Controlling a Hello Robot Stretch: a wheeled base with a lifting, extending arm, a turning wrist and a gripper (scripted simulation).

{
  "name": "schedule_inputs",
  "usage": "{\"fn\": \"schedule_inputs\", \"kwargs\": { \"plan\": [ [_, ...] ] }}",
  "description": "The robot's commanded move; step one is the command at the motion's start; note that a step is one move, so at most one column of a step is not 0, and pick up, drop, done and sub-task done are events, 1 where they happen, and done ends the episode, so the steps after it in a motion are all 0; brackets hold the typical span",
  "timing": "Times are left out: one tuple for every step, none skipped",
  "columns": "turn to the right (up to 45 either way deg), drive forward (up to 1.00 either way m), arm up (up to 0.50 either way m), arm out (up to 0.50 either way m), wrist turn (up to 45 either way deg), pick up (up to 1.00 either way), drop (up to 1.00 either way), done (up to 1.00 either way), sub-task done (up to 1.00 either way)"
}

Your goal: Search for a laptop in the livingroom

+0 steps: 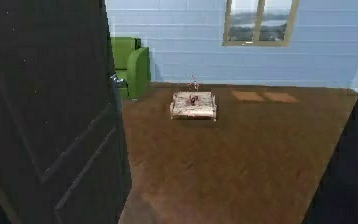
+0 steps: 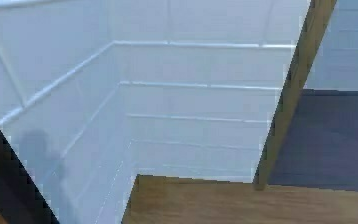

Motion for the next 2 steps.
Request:
{"fn": "schedule_inputs", "kwargs": {
  "plan": [
    [0.0,1.00,0.00,0.00,0.0,0.00,0.00,0.00,0.00],
    [3.0,0.00,0.00,0.00,0.0,0.00,0.00,0.00,0.00]
  ]
}}
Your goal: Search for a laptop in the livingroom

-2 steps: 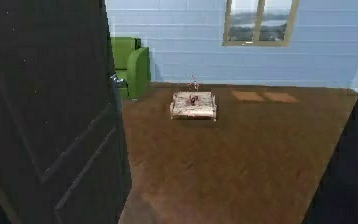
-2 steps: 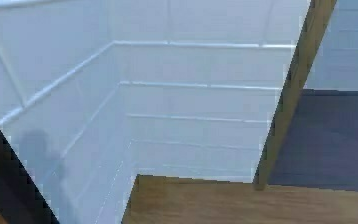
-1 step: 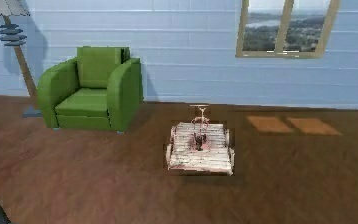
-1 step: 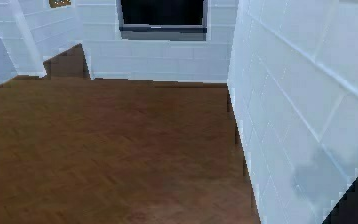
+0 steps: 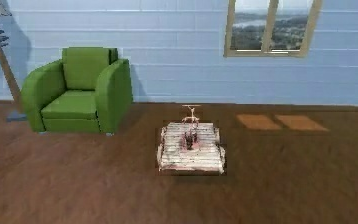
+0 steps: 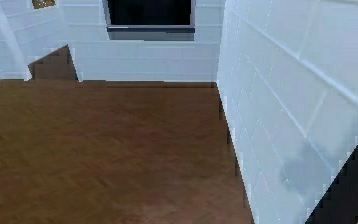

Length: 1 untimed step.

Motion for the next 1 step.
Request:
{"fn": "schedule_inputs", "kwargs": {
  "plan": [
    [0.0,0.45,0.00,0.00,0.0,0.00,0.00,0.00,0.00]
  ]
}}
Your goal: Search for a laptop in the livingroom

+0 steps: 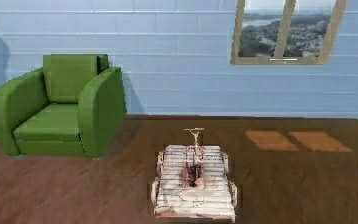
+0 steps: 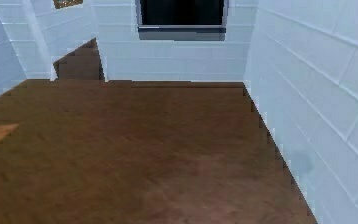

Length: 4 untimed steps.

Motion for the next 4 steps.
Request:
{"fn": "schedule_inputs", "kwargs": {
  "plan": [
    [-45.0,0.00,0.00,0.00,0.0,0.00,0.00,0.00,0.00],
    [-9.0,0.00,0.00,0.00,0.0,0.00,0.00,0.00,0.00],
    [0.0,0.85,0.00,0.00,0.0,0.00,0.00,0.00,0.00],
    [-33.0,0.00,0.00,0.00,0.0,0.00,0.00,0.00,0.00]
  ]
}}
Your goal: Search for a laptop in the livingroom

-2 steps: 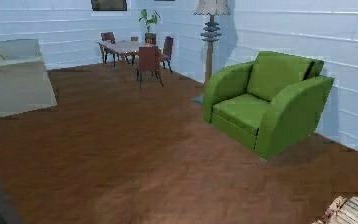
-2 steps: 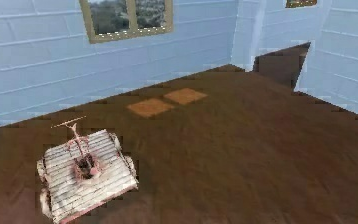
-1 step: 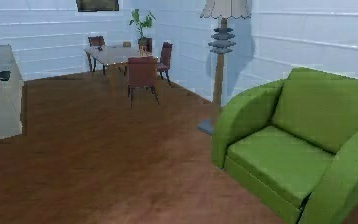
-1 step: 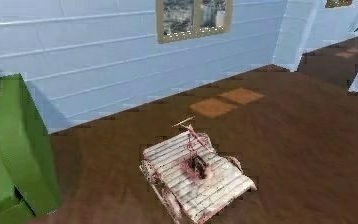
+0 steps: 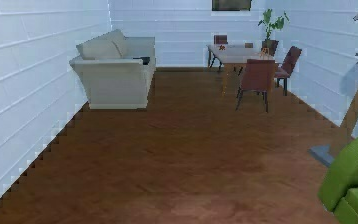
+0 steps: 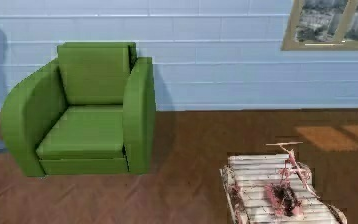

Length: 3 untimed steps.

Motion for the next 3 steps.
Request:
{"fn": "schedule_inputs", "kwargs": {
  "plan": [
    [0.0,1.00,0.00,0.00,0.0,0.00,0.00,0.00,0.00],
    [0.0,1.00,0.00,0.00,0.0,0.00,0.00,0.00,0.00],
    [-6.0,0.00,0.00,0.00,0.0,0.00,0.00,0.00,0.00]
  ]
}}
